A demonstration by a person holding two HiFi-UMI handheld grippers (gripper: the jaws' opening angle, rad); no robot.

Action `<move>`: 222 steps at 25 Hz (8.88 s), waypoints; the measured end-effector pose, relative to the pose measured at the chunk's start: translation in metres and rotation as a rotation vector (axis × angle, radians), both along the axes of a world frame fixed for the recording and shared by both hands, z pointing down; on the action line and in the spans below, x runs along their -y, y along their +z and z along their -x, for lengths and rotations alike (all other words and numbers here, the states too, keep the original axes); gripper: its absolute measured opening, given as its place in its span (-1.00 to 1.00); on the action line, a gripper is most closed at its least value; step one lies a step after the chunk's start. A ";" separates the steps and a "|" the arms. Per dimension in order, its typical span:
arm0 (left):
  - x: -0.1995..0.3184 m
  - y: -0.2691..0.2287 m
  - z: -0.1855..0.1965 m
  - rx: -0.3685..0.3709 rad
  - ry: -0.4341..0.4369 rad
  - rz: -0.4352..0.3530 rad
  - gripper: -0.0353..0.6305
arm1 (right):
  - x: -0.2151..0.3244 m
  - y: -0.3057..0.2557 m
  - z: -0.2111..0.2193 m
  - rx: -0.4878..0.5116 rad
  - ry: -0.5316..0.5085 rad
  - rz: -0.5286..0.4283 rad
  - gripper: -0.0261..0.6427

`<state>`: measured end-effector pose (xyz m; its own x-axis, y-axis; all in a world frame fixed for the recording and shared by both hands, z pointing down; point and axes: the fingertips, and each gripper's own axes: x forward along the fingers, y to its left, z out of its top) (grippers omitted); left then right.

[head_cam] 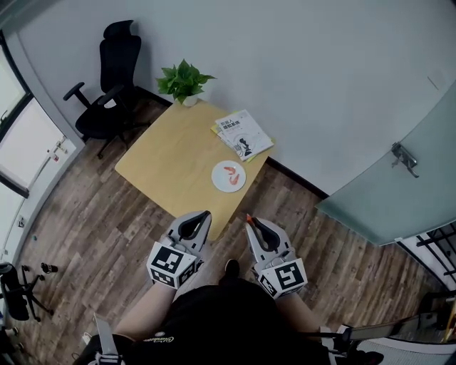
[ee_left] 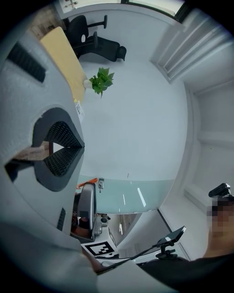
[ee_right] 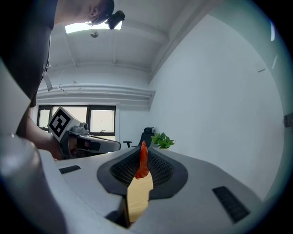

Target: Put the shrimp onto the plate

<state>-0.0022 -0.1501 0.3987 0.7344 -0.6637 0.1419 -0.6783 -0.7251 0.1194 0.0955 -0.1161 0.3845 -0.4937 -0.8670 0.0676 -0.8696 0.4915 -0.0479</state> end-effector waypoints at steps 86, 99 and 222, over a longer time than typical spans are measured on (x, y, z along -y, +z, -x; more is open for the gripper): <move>0.145 0.089 -0.008 0.016 -0.047 0.199 -0.88 | 0.225 0.145 0.020 -0.204 -0.093 0.291 -0.78; 0.147 0.093 0.008 0.023 -0.089 0.213 -0.88 | 0.263 0.247 0.029 -0.432 -0.124 0.493 -0.78; 0.139 0.005 -0.047 0.024 -0.004 -0.005 -0.88 | 0.138 -0.012 -0.025 -0.060 0.026 -0.071 -0.91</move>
